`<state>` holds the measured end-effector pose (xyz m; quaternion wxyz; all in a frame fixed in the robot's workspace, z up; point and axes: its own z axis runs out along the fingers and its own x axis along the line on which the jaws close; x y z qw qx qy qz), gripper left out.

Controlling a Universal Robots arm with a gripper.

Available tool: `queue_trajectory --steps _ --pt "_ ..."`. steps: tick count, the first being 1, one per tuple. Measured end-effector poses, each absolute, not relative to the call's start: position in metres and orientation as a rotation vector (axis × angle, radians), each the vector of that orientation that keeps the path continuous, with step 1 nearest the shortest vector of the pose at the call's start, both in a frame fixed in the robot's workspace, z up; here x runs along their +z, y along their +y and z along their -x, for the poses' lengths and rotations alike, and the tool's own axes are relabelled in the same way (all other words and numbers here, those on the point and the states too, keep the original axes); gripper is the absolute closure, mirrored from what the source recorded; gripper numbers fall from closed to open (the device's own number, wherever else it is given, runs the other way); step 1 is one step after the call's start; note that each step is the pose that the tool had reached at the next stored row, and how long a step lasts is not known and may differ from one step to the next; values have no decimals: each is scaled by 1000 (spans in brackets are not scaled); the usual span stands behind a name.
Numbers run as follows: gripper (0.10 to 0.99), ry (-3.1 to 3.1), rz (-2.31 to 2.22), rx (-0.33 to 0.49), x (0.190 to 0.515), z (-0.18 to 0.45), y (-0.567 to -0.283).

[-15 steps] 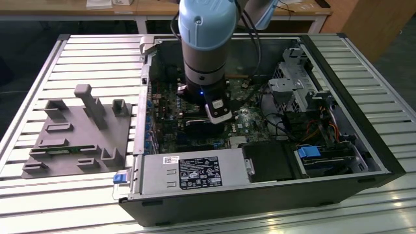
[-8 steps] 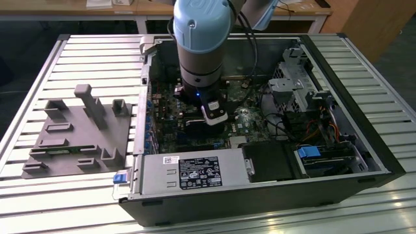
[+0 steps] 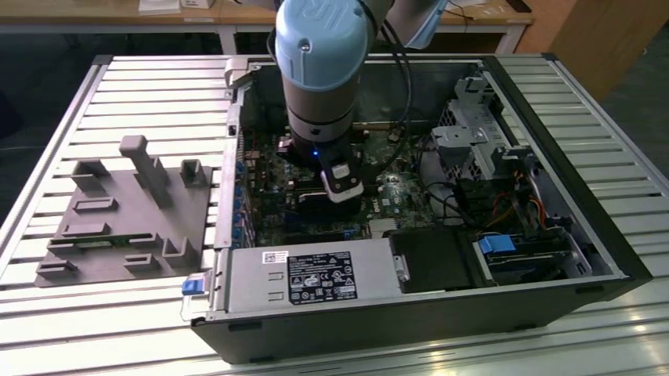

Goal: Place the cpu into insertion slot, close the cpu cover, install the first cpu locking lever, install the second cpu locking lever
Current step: 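Install the second cpu locking lever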

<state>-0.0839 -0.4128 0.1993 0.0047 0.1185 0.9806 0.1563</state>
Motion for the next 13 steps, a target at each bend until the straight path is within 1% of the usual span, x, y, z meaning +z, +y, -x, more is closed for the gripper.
queue_trajectory --steps 13 --pt "980 3071 -371 503 194 90 -413"
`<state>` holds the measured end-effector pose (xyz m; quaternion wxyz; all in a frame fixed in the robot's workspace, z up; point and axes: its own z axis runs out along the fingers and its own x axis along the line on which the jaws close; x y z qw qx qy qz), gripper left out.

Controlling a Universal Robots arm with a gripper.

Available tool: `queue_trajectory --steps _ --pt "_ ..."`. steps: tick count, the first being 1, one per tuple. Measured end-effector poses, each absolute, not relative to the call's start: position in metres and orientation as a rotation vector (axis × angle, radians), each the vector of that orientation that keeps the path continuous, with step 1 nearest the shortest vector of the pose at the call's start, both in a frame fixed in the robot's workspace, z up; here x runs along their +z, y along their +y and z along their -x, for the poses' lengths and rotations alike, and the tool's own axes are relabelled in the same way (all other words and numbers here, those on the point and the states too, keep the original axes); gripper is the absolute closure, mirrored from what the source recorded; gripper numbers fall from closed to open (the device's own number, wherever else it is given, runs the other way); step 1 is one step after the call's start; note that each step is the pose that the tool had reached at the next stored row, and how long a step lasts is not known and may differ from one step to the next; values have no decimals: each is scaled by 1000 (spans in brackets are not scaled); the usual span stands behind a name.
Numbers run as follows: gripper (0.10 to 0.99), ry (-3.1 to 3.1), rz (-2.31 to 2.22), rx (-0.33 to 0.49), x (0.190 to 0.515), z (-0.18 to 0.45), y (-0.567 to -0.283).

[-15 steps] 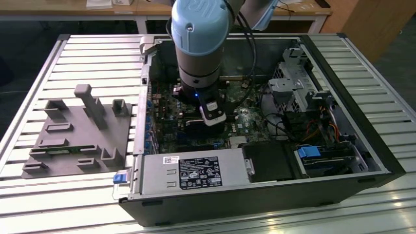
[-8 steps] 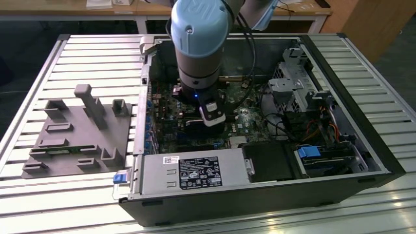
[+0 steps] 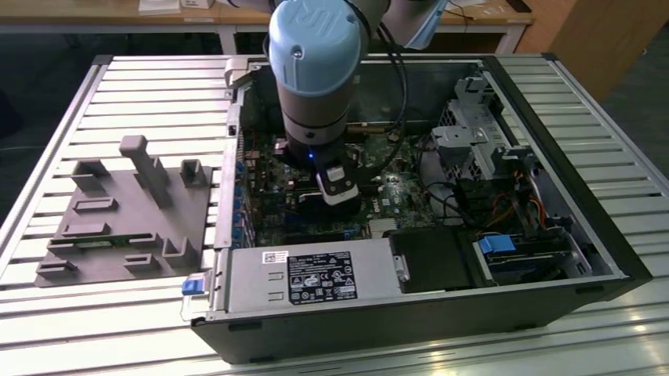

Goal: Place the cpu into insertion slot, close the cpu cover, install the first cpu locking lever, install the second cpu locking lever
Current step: 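Install the second cpu locking lever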

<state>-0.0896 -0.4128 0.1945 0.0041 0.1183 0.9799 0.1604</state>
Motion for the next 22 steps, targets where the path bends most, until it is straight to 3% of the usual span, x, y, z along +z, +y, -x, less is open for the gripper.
queue_trajectory --steps 22 --pt "980 3072 -364 508 189 92 -409"
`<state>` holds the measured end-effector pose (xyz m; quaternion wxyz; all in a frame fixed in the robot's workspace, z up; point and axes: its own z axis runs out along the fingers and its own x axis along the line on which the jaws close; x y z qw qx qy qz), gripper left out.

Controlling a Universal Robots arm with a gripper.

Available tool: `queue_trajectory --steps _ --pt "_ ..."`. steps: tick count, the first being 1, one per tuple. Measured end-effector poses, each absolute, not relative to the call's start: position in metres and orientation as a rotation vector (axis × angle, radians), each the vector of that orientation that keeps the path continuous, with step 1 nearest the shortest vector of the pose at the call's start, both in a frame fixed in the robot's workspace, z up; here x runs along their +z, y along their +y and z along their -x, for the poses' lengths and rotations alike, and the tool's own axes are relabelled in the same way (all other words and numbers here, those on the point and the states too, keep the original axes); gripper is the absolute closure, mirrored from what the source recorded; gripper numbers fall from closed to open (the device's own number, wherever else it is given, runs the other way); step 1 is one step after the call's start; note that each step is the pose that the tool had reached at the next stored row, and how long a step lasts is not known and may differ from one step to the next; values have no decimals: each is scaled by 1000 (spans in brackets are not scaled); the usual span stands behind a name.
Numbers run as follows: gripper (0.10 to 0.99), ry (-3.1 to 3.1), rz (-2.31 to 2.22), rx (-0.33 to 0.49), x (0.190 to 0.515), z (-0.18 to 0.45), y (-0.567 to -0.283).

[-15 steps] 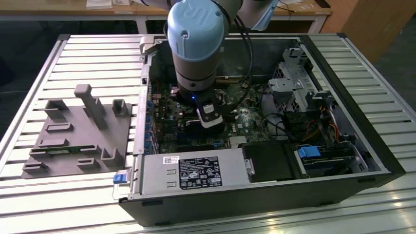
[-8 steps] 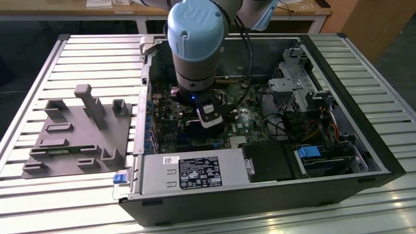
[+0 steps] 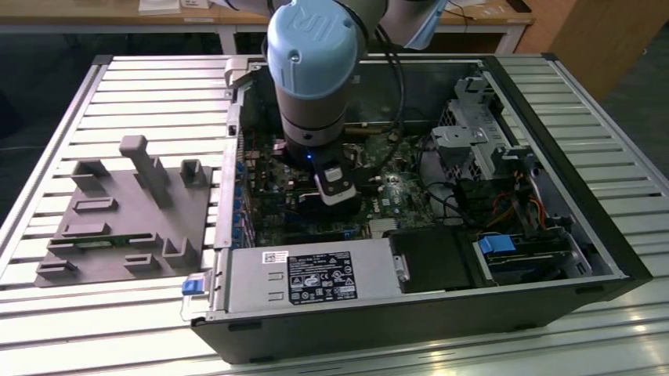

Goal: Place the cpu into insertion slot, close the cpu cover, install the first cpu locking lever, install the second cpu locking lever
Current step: 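Install the second cpu locking lever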

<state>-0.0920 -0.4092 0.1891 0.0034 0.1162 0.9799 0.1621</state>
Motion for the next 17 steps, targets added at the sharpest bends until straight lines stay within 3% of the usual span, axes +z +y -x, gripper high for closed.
queue_trajectory --steps 17 --pt "980 3072 -363 508 188 94 -407"
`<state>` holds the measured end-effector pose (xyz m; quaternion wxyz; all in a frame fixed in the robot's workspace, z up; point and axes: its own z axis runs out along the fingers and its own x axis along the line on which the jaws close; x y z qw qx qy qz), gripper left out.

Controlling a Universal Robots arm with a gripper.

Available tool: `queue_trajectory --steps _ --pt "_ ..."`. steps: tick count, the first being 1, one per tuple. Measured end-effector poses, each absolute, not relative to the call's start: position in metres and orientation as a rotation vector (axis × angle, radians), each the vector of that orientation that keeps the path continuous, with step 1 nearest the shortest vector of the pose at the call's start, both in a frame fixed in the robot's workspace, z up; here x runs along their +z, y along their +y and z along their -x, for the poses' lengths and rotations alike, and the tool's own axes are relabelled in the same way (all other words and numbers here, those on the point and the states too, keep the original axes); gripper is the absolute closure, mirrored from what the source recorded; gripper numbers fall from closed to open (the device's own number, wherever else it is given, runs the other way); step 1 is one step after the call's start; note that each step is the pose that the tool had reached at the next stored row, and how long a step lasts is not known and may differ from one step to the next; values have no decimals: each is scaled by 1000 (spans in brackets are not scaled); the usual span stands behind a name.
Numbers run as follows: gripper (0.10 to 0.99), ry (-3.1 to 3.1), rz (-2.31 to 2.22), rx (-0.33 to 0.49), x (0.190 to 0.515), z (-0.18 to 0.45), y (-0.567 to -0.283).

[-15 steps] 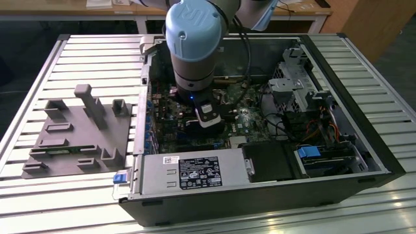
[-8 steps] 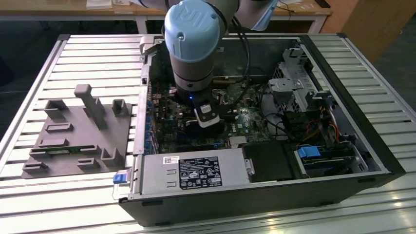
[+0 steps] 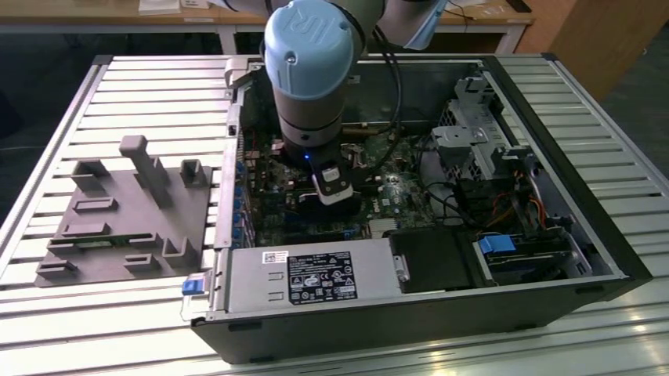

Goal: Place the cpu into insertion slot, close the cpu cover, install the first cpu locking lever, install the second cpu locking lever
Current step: 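Install the second cpu locking lever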

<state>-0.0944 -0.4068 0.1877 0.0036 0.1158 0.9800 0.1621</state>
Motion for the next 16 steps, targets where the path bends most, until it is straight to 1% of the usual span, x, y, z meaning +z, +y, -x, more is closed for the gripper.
queue_trajectory --steps 16 --pt "980 3067 -361 504 223 94 -407"
